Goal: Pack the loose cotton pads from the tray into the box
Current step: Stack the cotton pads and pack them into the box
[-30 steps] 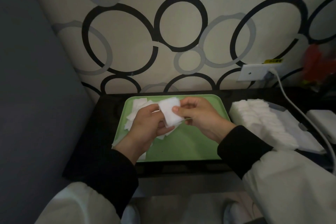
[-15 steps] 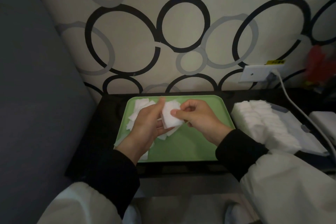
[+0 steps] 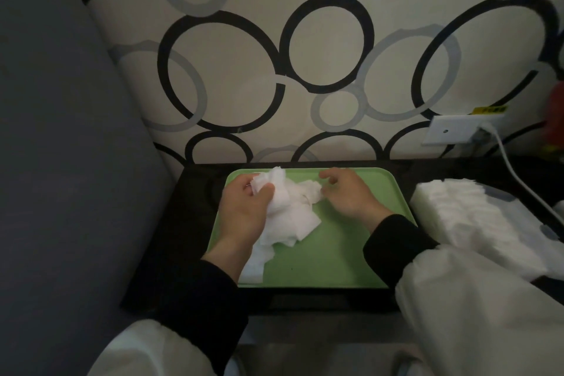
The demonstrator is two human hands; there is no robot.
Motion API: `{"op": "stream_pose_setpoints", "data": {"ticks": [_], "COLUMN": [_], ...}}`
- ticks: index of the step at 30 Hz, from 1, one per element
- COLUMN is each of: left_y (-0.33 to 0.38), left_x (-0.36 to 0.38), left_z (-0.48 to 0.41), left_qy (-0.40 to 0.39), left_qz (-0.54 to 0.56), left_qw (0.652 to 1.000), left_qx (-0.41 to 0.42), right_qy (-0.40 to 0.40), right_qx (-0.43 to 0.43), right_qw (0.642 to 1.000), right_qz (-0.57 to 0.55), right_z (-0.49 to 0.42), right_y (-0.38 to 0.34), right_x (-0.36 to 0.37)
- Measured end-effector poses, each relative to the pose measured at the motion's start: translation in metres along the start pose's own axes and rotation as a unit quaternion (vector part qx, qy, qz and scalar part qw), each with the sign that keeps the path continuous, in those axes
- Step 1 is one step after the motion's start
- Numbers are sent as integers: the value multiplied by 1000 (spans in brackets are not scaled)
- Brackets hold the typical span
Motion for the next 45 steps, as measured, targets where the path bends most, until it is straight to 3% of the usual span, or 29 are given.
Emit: {"op": "stream_pose_setpoints", "data": {"ticks": [5, 16, 20, 27, 31, 35, 37, 45], "left_y": [1, -1, -1, -18, -22, -22, -18, -15], "left_x": [7, 5, 4, 21, 31, 45, 54, 73], "left_z": [-2, -4, -1, 9, 14, 20, 25, 31], "left_qy": [-11, -19, -26, -99, -115, -139, -169, -212], "left_qz": [-19, -39, -41, 6, 28, 50, 60, 71], "left_qw": [1000, 999, 999, 992, 988, 983, 978, 970], "left_qx": [3, 2, 1, -79, -98, -111, -108, -100], "right_qy": [-104, -53, -73, -84, -51, -11, -14, 33], "right_qx": [-49, 25, 42, 52, 35, 25, 34, 40], "right_qw": [987, 998, 996, 980, 931, 890, 878, 919], "right_qz": [111, -14, 6, -173, -359, -456, -477, -392], "right_z": [-16, 9, 29, 57, 61, 59, 60, 62], "right_y": [-8, 10, 16, 2, -29, -48, -51, -41], "right_x": [30, -1, -17, -23, -23, -23, -17, -22]}}
Point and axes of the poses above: each hand's wrist, its own z-axis away from the middle knuckle, its own x-axis out of the palm, y = z × x, the point moved 9 cm from there along -z, towards the middle knuckle, and after that the axes turned 15 degrees about -x, right-handed, at the moved point
